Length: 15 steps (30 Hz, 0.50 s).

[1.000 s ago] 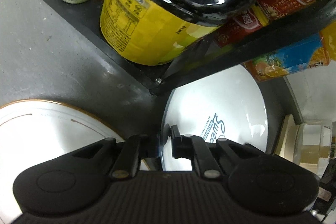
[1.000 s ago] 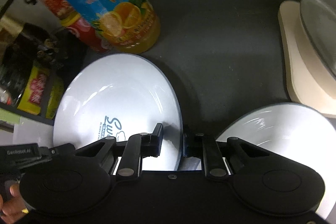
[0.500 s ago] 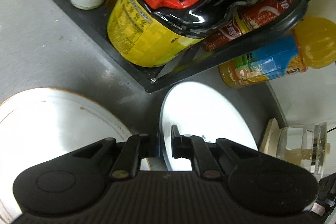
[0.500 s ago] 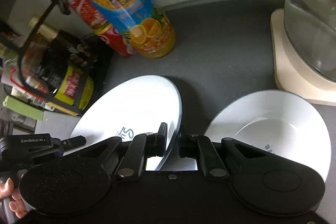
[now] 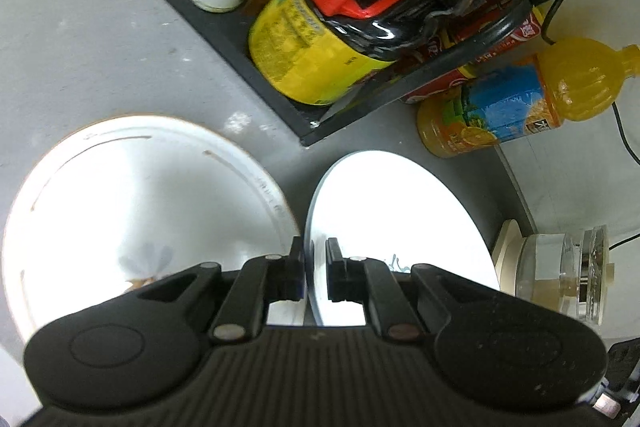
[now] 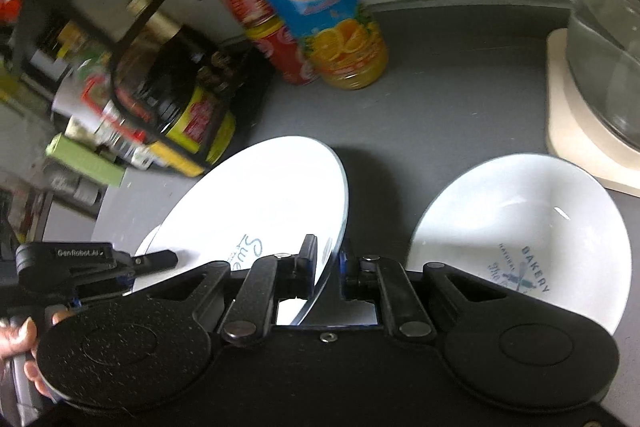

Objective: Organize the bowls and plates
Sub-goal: 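Lift the 'Sweet' plate with both grippers over the gold-rimmed flower plate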

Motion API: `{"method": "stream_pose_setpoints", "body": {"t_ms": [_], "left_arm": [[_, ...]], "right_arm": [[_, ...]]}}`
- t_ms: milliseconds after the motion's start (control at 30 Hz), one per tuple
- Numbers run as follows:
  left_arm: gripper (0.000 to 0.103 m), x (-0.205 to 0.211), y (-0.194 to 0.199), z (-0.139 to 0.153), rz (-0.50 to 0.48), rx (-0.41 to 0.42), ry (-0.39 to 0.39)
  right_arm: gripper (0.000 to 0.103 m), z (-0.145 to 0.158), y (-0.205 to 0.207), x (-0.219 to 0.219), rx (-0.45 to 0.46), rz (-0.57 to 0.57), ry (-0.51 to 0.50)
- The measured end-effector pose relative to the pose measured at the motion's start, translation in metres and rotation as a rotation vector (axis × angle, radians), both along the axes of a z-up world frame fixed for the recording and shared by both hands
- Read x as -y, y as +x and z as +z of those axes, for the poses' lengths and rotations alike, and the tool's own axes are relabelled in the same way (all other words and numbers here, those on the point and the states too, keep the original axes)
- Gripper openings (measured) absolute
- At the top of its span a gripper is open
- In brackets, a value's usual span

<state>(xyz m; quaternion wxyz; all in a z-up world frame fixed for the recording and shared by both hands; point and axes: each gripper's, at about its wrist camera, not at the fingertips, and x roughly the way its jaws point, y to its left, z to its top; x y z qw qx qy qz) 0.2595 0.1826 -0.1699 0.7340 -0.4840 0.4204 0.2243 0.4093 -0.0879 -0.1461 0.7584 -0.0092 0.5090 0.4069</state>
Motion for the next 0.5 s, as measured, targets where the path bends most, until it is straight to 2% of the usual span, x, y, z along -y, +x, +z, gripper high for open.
{"method": "stream_pose_setpoints", "body": {"t_ms": [500], "left_arm": [[0.008, -0.001, -0.057, 0.006, 0.120, -0.050, 0.017]], "right_arm": [[0.011, -0.002, -0.032, -0.027, 0.024, 0.160, -0.020]]}}
